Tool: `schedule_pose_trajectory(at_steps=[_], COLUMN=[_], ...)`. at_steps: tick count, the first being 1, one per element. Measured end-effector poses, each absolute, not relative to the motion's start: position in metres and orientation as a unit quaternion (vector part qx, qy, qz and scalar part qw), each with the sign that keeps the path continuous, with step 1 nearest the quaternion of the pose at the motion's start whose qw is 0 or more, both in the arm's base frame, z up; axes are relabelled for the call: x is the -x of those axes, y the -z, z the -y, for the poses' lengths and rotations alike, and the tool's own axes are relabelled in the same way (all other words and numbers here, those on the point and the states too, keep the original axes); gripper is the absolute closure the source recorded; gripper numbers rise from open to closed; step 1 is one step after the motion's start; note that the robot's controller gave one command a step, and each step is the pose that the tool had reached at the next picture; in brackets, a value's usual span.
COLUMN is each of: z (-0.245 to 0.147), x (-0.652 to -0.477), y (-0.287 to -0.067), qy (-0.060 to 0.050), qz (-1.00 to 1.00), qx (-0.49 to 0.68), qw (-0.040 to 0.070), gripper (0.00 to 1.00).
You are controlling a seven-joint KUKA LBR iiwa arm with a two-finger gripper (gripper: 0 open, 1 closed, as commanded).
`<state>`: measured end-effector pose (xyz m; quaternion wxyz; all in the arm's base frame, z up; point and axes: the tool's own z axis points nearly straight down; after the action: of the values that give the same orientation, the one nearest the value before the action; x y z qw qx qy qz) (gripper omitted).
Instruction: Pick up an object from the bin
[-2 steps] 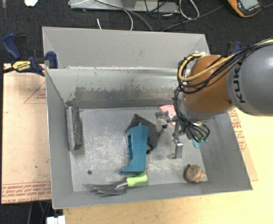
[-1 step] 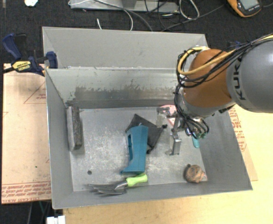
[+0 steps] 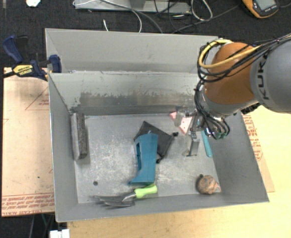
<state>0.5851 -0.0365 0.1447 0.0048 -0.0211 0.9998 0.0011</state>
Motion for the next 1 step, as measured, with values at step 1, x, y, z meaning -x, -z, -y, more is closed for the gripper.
schedule_pose_trajectory(at_steps=[1], z=[0.0098], x=[-0.6098], y=[-0.1061], qy=[-0.002], qz=[-0.999], qx=[0.049], qw=[0.006], gripper=[0.00])
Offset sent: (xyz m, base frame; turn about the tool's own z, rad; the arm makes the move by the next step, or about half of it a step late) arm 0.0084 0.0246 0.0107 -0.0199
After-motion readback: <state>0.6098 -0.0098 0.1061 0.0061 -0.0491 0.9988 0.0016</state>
